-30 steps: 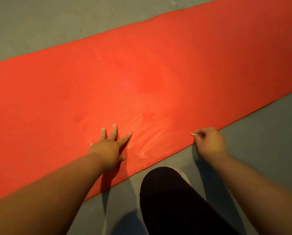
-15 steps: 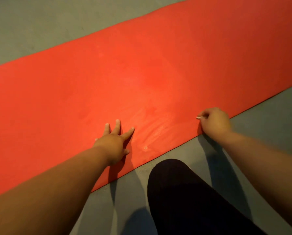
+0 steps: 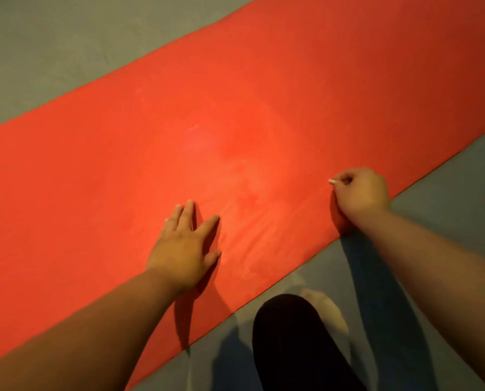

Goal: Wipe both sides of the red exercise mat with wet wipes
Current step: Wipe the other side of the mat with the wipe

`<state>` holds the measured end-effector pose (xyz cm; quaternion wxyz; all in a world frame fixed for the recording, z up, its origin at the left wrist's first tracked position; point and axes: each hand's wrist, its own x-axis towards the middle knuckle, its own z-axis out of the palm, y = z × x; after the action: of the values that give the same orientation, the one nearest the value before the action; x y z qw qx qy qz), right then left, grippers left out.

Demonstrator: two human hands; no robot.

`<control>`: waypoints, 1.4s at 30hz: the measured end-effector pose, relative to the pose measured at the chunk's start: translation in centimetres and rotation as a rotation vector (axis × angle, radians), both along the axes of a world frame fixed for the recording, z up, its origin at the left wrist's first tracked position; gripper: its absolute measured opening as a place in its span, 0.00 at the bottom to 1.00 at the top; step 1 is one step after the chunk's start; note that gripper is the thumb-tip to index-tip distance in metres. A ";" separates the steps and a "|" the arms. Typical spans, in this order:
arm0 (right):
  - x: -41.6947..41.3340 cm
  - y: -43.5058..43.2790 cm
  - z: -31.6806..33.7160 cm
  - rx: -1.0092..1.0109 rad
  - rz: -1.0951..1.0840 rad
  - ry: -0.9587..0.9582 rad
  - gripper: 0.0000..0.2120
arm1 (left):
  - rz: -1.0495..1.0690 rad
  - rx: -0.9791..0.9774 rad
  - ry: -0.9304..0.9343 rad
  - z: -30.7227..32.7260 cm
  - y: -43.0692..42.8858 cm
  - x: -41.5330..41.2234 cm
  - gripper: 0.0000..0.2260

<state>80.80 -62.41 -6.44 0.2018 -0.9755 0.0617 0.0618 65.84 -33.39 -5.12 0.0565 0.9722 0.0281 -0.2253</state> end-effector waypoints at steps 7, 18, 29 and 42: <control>-10.7 11.1 -1.0 0.171 0.988 0.106 0.08 | 0.157 -0.050 0.043 -1.1 2.7 6.4 0.40; -1.0 11.0 -0.4 0.005 0.394 0.038 0.09 | -0.055 0.003 0.294 0.5 4.8 8.0 0.46; 6.3 6.1 0.0 0.000 0.113 -0.049 0.08 | 0.025 -0.036 0.255 0.4 4.6 7.3 0.46; 6.5 9.6 0.0 -0.019 0.369 -0.026 0.09 | 0.053 0.093 0.047 2.3 6.0 8.7 0.41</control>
<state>87.33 -52.79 -6.46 0.1788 -0.9728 -0.1203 0.0847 74.56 -27.38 -2.83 0.0167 0.9672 0.0658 -0.2449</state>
